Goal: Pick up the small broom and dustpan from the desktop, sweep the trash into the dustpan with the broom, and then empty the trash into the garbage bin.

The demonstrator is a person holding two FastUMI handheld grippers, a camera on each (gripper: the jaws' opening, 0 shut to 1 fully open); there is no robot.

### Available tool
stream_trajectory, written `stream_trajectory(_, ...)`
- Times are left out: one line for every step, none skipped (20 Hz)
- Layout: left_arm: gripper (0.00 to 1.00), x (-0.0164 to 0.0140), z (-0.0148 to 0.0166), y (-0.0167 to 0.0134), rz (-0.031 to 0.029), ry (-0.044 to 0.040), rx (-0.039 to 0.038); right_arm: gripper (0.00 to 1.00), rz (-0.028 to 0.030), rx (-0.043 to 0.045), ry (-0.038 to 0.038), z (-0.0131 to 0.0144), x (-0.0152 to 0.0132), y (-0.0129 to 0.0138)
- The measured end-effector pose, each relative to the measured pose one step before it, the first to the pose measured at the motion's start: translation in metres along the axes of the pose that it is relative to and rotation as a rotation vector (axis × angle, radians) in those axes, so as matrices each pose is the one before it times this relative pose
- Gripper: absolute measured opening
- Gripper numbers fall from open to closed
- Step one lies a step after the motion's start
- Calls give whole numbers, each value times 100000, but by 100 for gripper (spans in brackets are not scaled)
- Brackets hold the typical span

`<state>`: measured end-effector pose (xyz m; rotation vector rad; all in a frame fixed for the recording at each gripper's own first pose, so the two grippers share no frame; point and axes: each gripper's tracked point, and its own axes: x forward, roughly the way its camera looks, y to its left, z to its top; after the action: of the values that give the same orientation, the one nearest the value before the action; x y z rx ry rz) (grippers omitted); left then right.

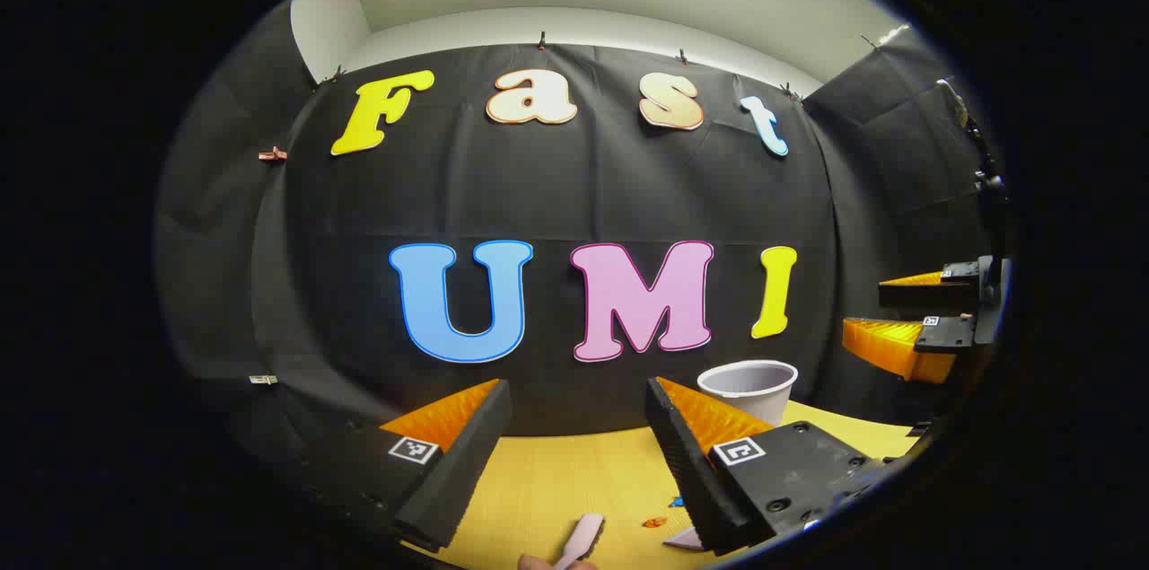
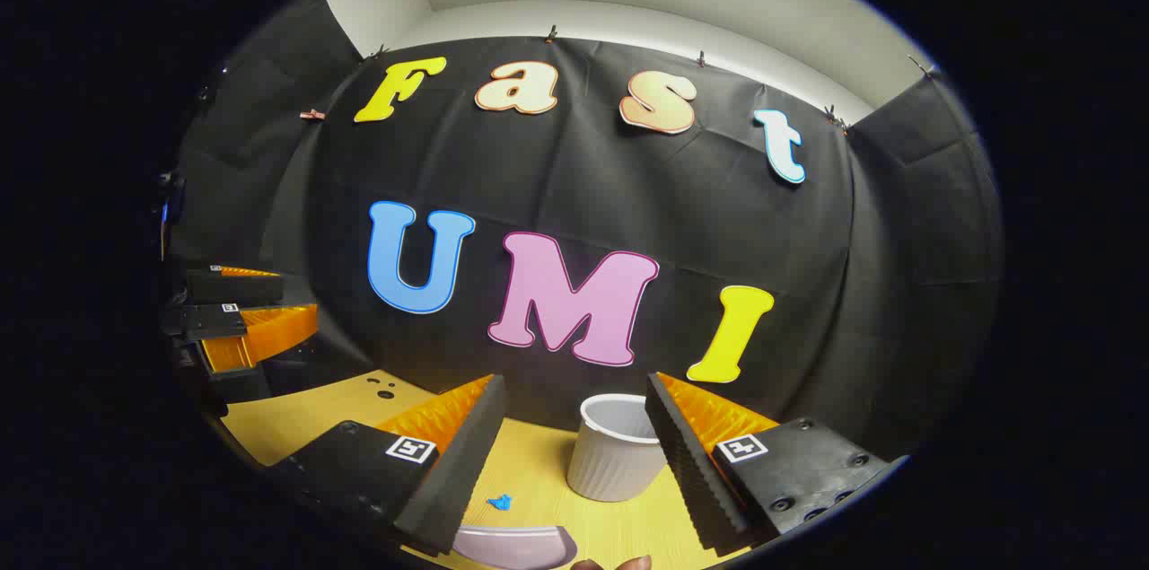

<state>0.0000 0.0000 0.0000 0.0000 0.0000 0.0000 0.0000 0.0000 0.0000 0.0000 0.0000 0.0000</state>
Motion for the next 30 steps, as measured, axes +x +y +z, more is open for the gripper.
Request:
stream_trajectory(95,20,10,-81,-286,372,-211,97,46,142,389,30,-57,40)
stream_trajectory(95,-19,-159,-88,-304,225,-247,97,51,186,-42,9,-9,7)
stream_trajectory(95,-53,77,93,-26,12,-69,97,1,-47,-300,107,84,7)
stream_trajectory(95,26,-37,116,138,54,127,97,-96,-155,181,-32,87,0)
stream_trajectory(95,66,-165,139,221,229,112,97,346,130,273,-29,113,121)
stream_trajectory(95,77,-23,69,-47,-30,-89,97,317,414,519,-156,25,97)
stream_trajectory(95,3,67,-2,12,-15,-68,97,145,165,61,92,-41,7)
stream_trajectory(95,87,-243,96,150,43,-46,97,-52,-148,-21,-26,3,-38)
stream_trajectory(95,55,-109,95,106,185,-204,97,-101,-741,280,-36,-14,9)
stream_trajectory(95,182,-82,-20,-330,259,-273,97,89,-509,296,12,-7,-76)
stream_trajectory(95,67,-227,12,-602,-44,-453,97,-117,-326,-550,146,63,55)
stream_trajectory(95,52,-60,-39,-698,-113,-362,97,-444,-67,-778,255,195,-214)
stream_trajectory(95,17,-523,-87,-234,676,-197,97,17,178,58,-3,167,9)
stream_trajectory(95,39,-242,126,280,424,-293,96,762,66,799,-306,156,138)
stream_trajectory(95,225,-370,262,760,721,-393,97,2204,-568,2079,-706,-51,337)
stream_trajectory(95,150,-428,347,1513,562,-340,97,2605,-897,2745,-948,-134,406)
stream_trajectory(95,203,-398,287,1563,411,66,98,2812,-1141,3845,-1272,-386,319)
stream_trajectory(95,48,-493,359,1609,1262,422,98,3065,-641,5836,-2061,-731,359)
stream_trajectory(95,32,-846,396,1529,1719,340,98,3833,-274,6138,-2162,-706,637)
stream_trajectory(95,-81,-467,307,771,1208,-224,98,3017,-454,5977,-2301,-577,688)
stream_trajectory(95,-40,-688,363,311,1382,-523,97,4290,-588,9592,-3962,-546,953)
stream_trajectory(96,-127,-788,403,615,1340,933,97,2668,-236,6820,-2725,188,671)
stream_trajectory(95,-13,-346,281,333,1191,2059,97,2624,-171,7351,-2634,490,612)
stream_trajectory(95,-245,-697,260,167,680,2937,96,2479,-576,7219,-2585,862,471)
stream_trajectory(96,-102,-246,284,17,293,2473,97,3044,-168,7232,-2778,830,557)
stream_trajectory(95,-209,-321,276,202,239,1580,95,2381,529,6850,-2627,1184,394)
stream_trajectory(95,-103,-366,156,69,580,404,94,1872,1211,5887,-2434,1135,241)
stream_trajectory(95,-195,-619,227,292,1084,-401,92,2741,910,7067,-2605,1900,564)
stream_trajectory(94,-153,-694,-7,-13,1294,-84,91,1127,-740,5646,-1778,1380,243)
stream_trajectory(94,-371,-357,91,-637,1790,1121,84,624,-2380,8471,-2783,2805,-86)
